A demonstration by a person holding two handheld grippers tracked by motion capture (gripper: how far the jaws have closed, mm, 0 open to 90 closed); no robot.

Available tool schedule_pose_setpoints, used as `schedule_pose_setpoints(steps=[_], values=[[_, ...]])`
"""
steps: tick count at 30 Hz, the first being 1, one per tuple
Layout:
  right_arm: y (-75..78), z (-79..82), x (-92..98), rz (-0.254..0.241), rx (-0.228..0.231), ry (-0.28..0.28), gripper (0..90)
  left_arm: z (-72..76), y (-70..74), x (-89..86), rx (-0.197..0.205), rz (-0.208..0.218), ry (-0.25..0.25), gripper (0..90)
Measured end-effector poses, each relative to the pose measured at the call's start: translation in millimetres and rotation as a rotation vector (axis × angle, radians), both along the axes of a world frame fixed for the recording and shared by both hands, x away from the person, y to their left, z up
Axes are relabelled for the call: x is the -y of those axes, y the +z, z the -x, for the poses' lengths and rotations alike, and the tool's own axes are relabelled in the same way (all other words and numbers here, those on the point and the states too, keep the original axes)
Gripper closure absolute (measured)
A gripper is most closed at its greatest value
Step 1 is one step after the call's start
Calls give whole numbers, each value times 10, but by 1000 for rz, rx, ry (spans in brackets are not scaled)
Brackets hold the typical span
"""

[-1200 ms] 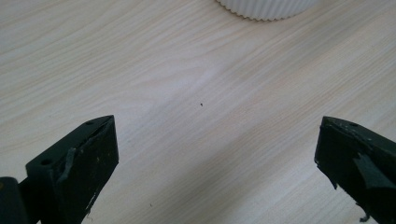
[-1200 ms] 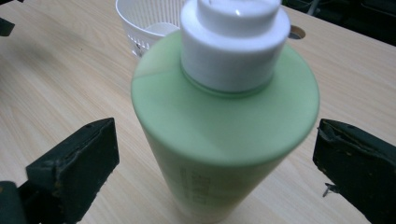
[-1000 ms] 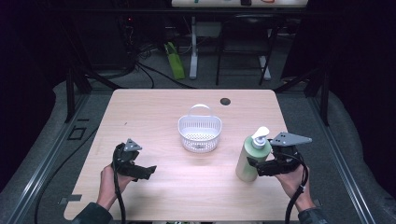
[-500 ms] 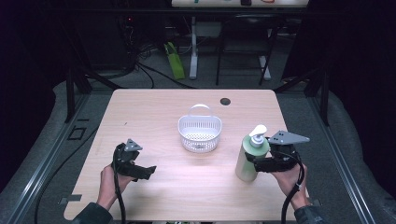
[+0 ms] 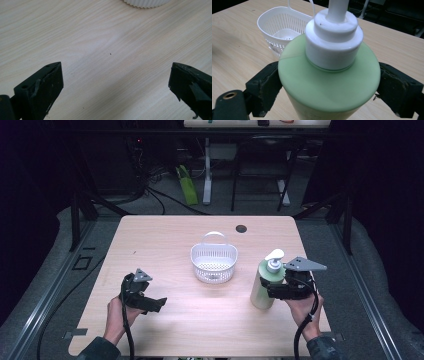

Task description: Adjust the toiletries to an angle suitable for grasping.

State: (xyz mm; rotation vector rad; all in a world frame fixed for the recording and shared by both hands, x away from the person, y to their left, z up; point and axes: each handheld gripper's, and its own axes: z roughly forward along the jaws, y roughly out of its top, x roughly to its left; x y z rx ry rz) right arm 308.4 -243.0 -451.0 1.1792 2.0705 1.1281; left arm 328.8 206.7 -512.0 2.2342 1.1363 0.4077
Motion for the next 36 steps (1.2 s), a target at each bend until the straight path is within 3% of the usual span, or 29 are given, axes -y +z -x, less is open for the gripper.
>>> schedule_pose_setpoints(steps=[36], values=[[-59, -382, -61, -38, 49, -95, 117, -6, -7, 4, 0, -3, 2, 0]])
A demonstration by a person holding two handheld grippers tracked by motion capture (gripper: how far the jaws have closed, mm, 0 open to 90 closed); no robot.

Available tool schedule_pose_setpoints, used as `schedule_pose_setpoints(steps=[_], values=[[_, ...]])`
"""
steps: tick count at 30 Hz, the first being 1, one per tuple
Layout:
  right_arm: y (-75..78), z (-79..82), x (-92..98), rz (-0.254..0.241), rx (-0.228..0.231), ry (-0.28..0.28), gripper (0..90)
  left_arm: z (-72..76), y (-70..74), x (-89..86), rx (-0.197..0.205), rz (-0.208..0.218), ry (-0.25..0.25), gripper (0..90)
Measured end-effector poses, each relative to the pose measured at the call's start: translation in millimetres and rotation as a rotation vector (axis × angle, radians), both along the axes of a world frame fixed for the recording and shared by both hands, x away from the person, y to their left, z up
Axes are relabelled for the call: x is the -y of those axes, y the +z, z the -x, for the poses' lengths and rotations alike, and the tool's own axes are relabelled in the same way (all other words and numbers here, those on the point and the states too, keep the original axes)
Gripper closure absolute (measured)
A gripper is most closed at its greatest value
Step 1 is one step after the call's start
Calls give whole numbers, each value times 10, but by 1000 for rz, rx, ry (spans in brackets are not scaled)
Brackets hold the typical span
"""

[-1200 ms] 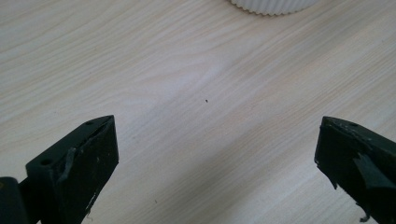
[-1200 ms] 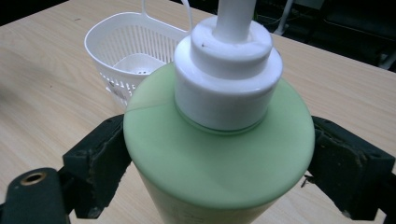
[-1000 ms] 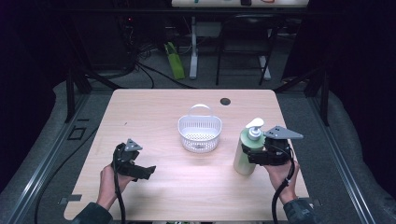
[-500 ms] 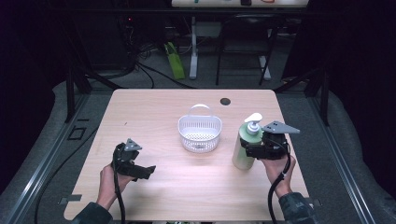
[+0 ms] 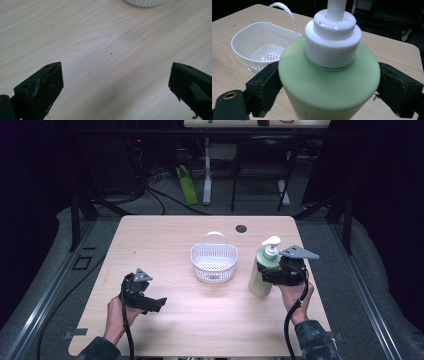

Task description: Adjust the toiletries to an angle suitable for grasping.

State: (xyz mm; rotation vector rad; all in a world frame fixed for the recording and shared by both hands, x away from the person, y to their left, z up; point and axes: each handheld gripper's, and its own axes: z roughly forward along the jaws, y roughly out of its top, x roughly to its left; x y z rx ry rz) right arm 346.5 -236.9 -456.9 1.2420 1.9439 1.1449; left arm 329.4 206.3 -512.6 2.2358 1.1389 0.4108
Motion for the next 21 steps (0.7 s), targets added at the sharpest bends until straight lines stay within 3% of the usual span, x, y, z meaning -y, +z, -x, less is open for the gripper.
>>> schedule_pose_setpoints(steps=[13, 21], values=[[-16, -42, 11, -7, 13, -15, 117, -6, 12, 32, 1, 8, -10, 0], [-12, -28, -21, -1, 9, -53, 115, 11, 30, 56, 5, 15, -9, 0]])
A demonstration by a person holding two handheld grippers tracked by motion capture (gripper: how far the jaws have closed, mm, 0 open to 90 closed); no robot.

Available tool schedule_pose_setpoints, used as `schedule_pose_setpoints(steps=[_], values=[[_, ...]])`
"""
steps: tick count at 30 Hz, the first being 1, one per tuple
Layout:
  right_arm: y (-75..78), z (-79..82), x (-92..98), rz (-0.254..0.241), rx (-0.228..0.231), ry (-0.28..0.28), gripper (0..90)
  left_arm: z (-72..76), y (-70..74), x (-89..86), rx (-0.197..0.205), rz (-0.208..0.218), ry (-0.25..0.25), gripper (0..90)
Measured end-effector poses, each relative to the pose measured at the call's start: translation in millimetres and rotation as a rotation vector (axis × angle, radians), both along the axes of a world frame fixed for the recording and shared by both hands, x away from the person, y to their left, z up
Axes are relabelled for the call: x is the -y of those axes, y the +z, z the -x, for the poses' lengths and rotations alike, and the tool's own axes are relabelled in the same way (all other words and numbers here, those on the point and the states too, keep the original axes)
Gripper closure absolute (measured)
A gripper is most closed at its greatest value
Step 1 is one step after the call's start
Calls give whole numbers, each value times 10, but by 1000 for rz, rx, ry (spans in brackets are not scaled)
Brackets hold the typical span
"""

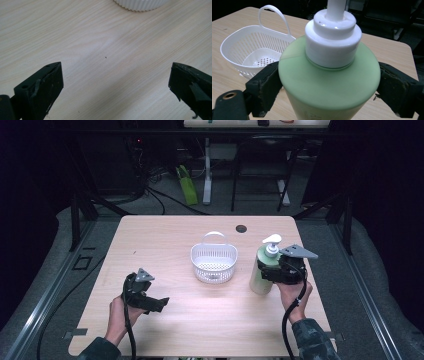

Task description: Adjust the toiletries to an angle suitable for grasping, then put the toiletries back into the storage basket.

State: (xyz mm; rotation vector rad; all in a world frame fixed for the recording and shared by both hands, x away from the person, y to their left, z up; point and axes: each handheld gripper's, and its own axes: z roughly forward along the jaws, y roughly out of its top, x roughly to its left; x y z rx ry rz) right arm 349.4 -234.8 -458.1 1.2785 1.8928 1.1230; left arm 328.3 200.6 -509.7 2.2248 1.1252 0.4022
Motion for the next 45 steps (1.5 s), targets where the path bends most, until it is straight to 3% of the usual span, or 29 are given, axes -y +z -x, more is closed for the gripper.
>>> schedule_pose_setpoints(steps=[9, 15, 19, 23, 28, 35, 45], values=[[24, 8, 35, -26, -36, 15, 99, -10, 1, -34, -1, 11, 8, 0], [47, 42, 38, -22, -36, 22, 68, -1, 5, -20, 0, 10, 6, 0], [96, 75, 24, 5, 1, -5, 20, -14, -18, -31, -10, 15, 12, 0], [162, 113, 34, -5, 37, 1, 17, -14, -13, -35, -5, 15, 10, 0], [171, 117, 0, 0, 34, 17, 9, 4, 10, -35, 9, 16, 12, 0], [287, 133, -31, -24, 82, 15, 20, 13, 4, -3, 5, 35, 6, 0], [345, 112, -42, -33, 94, 23, 0, -2, 10, -5, 3, 45, 14, 0]])
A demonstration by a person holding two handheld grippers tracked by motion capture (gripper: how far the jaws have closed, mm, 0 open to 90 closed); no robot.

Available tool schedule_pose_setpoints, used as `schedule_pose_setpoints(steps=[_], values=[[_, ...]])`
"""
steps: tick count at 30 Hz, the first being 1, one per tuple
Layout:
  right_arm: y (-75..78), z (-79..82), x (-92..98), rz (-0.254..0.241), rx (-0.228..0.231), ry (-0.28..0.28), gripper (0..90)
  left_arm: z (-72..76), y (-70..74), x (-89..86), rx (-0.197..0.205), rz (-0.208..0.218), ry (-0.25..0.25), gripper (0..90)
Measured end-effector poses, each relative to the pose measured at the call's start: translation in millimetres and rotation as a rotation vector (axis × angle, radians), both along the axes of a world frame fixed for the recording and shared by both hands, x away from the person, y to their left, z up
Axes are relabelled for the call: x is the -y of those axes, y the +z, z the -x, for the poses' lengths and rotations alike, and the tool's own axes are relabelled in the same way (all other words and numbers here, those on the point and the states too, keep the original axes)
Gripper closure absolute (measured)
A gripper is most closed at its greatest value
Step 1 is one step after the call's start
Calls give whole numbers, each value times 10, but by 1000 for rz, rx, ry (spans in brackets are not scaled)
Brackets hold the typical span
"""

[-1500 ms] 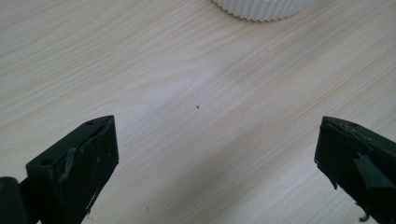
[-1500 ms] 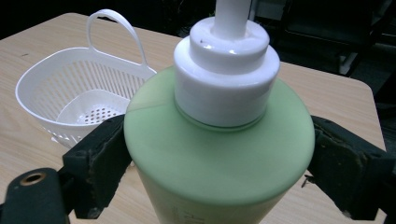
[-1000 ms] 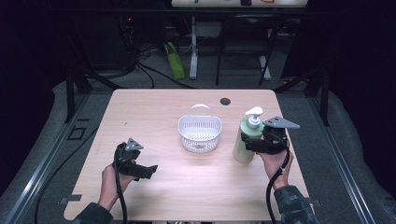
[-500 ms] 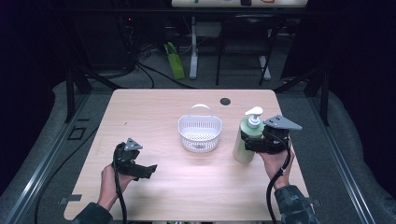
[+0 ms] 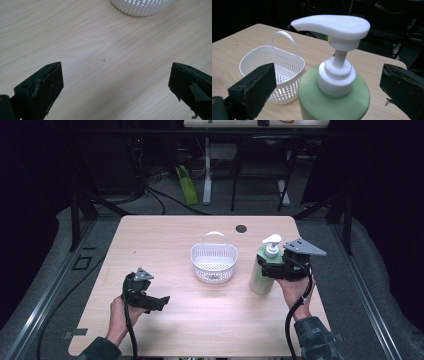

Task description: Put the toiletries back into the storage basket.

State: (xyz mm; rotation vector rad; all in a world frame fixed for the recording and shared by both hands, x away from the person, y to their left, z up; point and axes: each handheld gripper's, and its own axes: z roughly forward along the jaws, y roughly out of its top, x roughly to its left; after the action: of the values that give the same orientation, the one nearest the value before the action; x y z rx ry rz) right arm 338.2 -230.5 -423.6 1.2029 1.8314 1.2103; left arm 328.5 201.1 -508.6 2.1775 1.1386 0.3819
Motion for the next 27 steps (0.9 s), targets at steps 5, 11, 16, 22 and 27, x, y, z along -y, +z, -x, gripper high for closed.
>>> schedule_pose_setpoints(steps=[5, 11, 16, 22, 27], values=[[48, -1, -34, 4, 9, 24, 0, 3, 0, 6, 4, 2, -2, 0], [47, -6, -2, -23, 24, 9, 99, 4, 8, 2, 4, 5, 2, 0], [28, 16, -34, -12, 57, 6, 219, 7, 17, 7, 11, 3, -3, 0], [31, 37, -51, -28, 105, -24, 427, 8, 19, -1, 8, -1, -1, 0], [37, 38, -38, -39, 119, -41, 495, 5, 14, 11, 3, -7, -4, 0]])
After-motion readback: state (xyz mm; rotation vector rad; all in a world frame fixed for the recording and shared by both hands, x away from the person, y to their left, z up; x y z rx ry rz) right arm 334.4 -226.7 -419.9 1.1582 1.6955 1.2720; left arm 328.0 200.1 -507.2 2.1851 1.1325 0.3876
